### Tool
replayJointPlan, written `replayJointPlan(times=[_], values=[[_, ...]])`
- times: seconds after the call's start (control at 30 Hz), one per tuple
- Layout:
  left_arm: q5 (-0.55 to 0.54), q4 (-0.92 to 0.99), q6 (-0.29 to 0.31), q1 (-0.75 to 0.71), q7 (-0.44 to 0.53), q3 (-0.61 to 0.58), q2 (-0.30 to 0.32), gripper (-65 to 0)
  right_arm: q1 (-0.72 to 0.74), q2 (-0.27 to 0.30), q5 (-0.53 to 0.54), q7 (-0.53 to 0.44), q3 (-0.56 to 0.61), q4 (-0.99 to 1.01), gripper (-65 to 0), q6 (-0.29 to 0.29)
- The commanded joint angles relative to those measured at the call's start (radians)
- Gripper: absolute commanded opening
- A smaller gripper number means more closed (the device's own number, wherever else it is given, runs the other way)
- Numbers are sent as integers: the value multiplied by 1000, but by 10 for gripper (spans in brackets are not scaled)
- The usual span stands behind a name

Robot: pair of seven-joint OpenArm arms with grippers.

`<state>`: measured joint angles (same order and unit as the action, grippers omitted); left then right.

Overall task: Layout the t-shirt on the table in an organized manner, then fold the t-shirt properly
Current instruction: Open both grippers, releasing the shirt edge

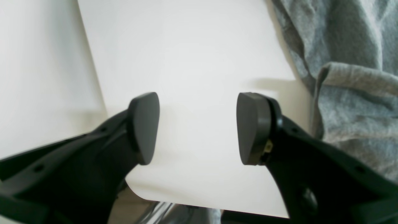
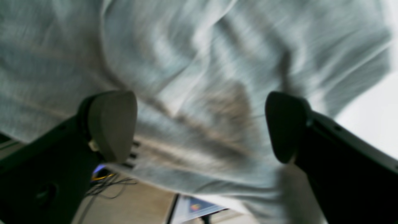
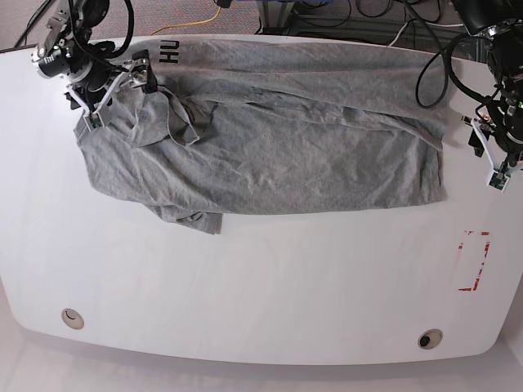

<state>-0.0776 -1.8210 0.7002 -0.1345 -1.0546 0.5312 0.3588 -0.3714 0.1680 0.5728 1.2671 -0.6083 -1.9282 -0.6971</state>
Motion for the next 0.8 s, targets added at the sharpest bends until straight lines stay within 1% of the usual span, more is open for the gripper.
replayJointPlan(times=[0.0,0.17,0.3,0.4,0.43,0.57,0.6,0.63,0.7,0.77], values=[[0,16,-2,9,12,-9,19,-282,1,5,13,-14,26,-18,-22,-1],[0,30,-2,9,12,-12,19,-282,-11,3,13,-19,66,-18,-24,-1],[0,31,-2,9,12,-12,19,-282,-15,2,13,-22,67,-17,-27,-1],[0,31,-2,9,12,-12,19,-282,-13,2,13,-22,67,-14,-71,-1],[0,31,-2,9,12,-12,19,-282,-11,2,11,-22,69,-14,-111,-1],[-1,31,-2,9,12,-18,19,-282,4,3,10,-22,69,-12,-233,-1],[-1,31,-2,11,14,-26,19,-282,4,3,8,-22,69,-10,-276,-1],[-1,31,-2,11,14,-32,19,-282,5,3,8,-22,69,-10,-301,-1],[-1,31,-2,11,32,-46,19,-282,7,5,8,-22,69,-10,-371,-1],[-1,31,-2,8,60,-53,19,-282,8,5,8,-22,69,-10,-422,-1]])
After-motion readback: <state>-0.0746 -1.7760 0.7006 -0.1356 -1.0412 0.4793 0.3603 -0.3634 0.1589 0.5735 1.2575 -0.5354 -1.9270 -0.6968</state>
